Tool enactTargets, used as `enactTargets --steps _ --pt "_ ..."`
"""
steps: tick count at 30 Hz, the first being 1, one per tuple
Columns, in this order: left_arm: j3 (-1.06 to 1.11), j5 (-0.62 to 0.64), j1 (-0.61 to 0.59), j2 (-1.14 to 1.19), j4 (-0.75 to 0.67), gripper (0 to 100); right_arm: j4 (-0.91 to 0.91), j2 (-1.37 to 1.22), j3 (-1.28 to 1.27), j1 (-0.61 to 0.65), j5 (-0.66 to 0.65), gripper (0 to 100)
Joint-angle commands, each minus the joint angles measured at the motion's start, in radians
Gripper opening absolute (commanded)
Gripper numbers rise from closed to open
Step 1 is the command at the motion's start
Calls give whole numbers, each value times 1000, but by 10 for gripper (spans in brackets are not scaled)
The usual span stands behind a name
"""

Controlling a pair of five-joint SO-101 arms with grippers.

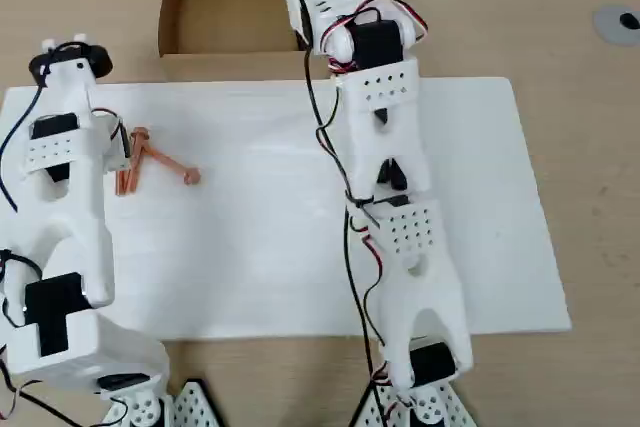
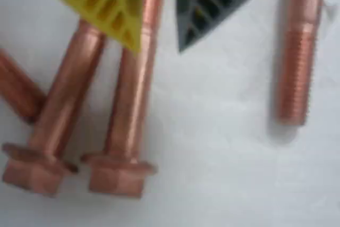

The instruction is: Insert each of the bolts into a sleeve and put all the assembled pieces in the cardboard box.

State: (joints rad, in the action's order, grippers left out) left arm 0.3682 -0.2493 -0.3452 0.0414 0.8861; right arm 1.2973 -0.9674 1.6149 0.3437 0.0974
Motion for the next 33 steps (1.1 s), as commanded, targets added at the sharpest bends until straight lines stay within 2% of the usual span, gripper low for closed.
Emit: enactTargets --steps 1,9,15,30,33 --pt "14 11 15 -4 -37 57 2 88 51 -16 -3 203" --pt "114 11 15 -4 -161 62 2 88 51 -15 -2 203" --pt "158 11 15 -4 -261 142 2 88 51 -15 -2 203" --pt "147 11 44 4 -275 147 14 87 51 -15 -2 203" --pt "141 11 35 59 -327 143 60 87 51 -15 -2 203"
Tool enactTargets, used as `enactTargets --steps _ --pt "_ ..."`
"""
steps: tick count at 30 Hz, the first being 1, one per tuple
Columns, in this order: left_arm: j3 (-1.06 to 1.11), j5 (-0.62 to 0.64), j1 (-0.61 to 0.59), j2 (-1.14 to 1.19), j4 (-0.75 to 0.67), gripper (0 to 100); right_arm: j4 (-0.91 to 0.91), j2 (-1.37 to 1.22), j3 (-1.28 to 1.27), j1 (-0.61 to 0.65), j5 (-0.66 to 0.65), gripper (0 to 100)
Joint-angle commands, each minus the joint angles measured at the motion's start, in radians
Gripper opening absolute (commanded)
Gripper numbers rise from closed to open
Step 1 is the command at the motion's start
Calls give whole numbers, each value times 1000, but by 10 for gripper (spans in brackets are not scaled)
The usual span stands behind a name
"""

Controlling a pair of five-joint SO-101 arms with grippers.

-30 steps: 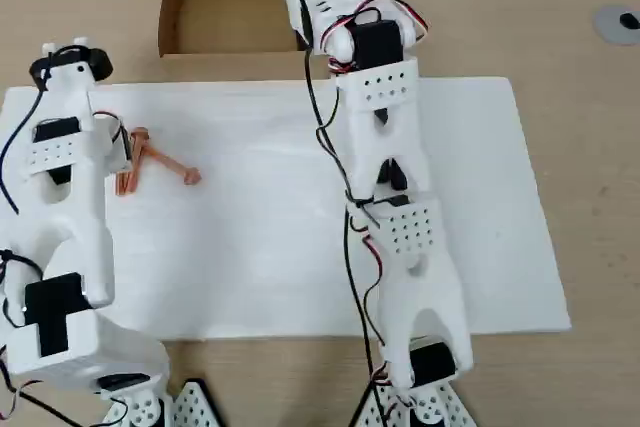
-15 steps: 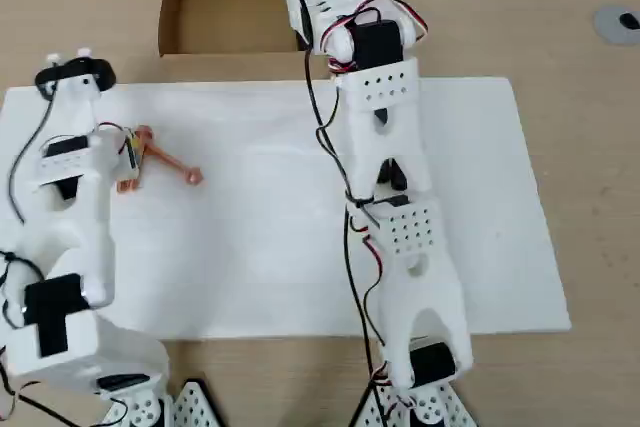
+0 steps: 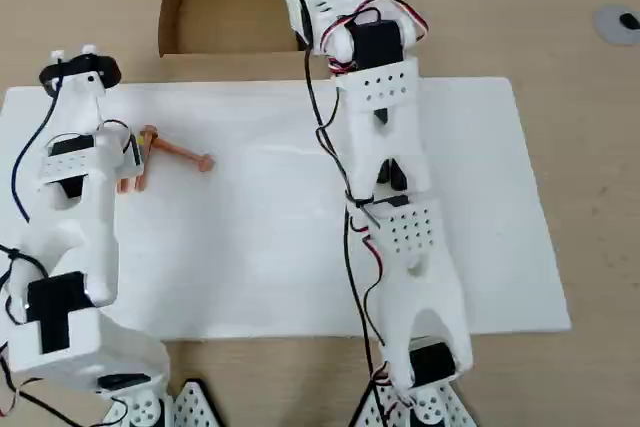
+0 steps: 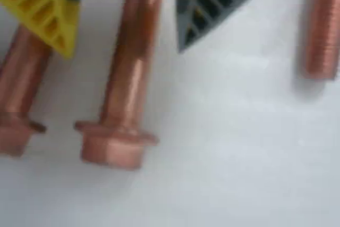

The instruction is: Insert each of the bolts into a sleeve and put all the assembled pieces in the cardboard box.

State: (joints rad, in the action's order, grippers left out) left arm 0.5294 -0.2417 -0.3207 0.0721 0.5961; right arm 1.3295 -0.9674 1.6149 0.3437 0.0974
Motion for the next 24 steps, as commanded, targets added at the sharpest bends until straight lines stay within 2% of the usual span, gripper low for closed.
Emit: enactTargets --steps 1,10,15,19,24 --pt "-25 3 6 44 -43 143 38 87 51 -15 -2 203" --pt "-176 2 11 142 92 133 57 93 54 -16 -2 203" --pt "-270 0 9 208 215 1 57 94 54 -16 -2 203" --pt "-327 -2 6 240 341 9 57 94 54 -16 -2 203" --pt "-342 2 5 211 368 9 57 94 54 -16 -2 203"
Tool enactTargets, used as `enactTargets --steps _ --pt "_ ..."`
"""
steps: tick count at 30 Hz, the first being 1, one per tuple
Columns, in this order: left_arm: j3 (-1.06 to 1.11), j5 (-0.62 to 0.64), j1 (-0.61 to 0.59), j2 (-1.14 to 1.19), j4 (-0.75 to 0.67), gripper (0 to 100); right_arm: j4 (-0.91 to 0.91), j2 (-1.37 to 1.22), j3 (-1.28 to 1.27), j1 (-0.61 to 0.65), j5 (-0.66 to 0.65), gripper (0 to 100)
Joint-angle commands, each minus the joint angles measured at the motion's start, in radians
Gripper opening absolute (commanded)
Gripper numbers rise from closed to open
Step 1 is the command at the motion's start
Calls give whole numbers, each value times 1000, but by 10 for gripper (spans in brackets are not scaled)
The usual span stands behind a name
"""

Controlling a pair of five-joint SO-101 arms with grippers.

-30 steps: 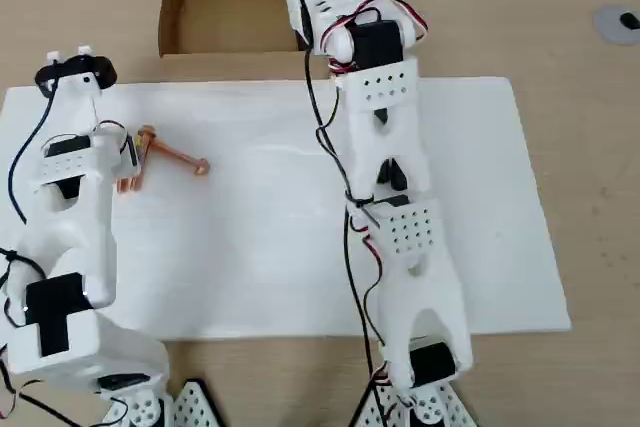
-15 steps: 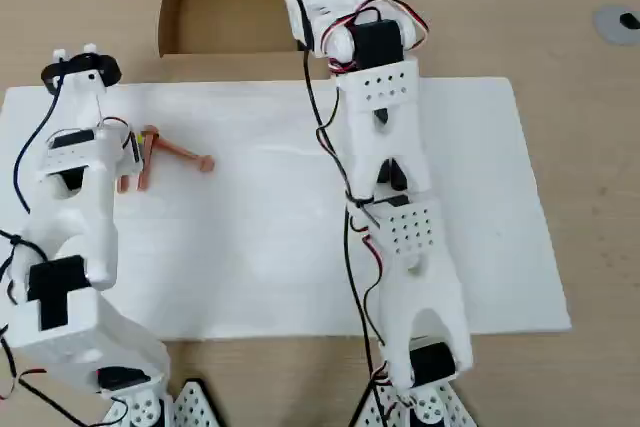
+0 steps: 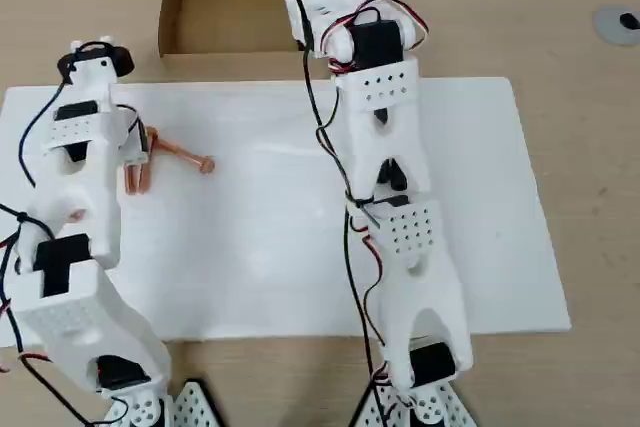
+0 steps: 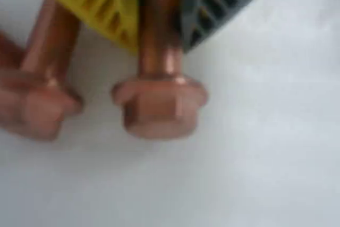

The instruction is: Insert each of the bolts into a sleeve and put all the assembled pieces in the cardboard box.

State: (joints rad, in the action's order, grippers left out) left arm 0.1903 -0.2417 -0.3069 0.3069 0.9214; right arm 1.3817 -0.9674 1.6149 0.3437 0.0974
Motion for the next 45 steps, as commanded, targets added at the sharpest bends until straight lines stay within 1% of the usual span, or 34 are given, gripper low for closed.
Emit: enactTargets --steps 1,5,11,15,20,26,30,33,36,39,45 --pt "-2 2 -9 -48 44 9 5 94 54 -16 -2 203" --pt "2 3 -3 -208 103 9 49 94 54 -13 -2 203" --pt "44 0 11 -542 186 9 121 114 54 -10 0 203" --pt "127 -2 12 -766 226 9 219 180 53 -8 0 203" --pt "278 -3 12 -1053 267 9 405 245 53 -13 -2 203" --pt "465 -3 12 -1376 319 8 408 280 50 -33 0 203" --pt "537 -3 9 -1558 325 7 410 286 18 -30 0 202" --pt "571 -3 5 -1655 325 6 411 297 -87 -30 2 202" --pt "600 -5 5 -1704 348 6 411 390 -251 -31 51 202" --pt "601 -5 9 -1727 387 6 410 547 -504 -16 68 202" --pt "600 -5 9 -1733 391 6 407 862 -1015 -15 68 202"
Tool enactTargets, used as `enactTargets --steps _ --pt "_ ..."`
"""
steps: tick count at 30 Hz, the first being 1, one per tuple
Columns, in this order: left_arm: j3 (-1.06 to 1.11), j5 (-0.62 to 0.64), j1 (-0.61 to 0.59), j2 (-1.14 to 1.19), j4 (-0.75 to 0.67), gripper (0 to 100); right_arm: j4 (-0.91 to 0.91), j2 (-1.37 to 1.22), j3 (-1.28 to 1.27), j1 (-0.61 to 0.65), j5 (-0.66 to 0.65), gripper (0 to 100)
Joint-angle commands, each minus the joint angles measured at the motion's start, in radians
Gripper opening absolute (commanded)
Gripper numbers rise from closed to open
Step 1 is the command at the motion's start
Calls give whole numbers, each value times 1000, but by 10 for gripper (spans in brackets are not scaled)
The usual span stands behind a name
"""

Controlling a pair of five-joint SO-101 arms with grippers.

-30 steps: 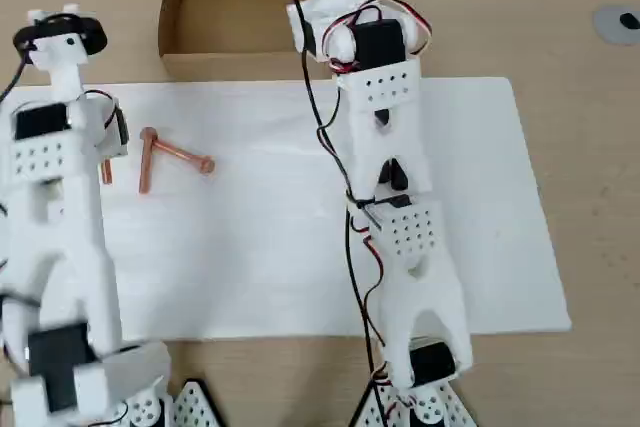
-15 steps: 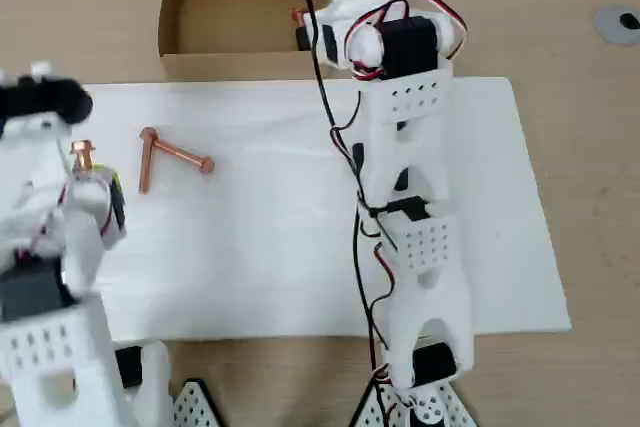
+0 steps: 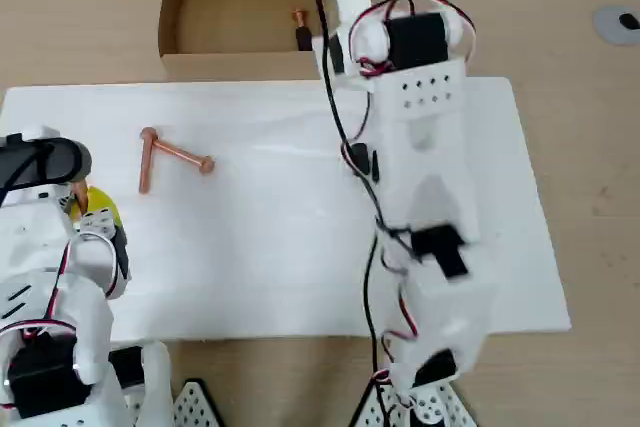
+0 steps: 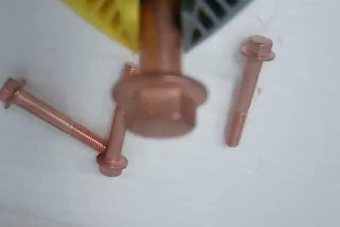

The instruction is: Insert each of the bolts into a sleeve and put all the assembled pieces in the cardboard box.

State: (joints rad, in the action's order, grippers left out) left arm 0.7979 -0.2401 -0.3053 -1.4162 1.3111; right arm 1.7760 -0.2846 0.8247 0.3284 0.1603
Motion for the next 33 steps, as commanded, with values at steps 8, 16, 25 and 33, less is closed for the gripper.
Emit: enactTargets --steps 8,16,25,33 --pt "-8 -3 9 -10 0 6 -210 259 -636 1 2 202" --pt "-5 -5 5 -10 5 6 -451 84 -737 -1 2 202" --pt "0 -5 3 -10 6 6 -445 -180 -555 -116 6 202" --pt "0 -5 8 -8 0 6 -368 -248 -430 -120 3 202"
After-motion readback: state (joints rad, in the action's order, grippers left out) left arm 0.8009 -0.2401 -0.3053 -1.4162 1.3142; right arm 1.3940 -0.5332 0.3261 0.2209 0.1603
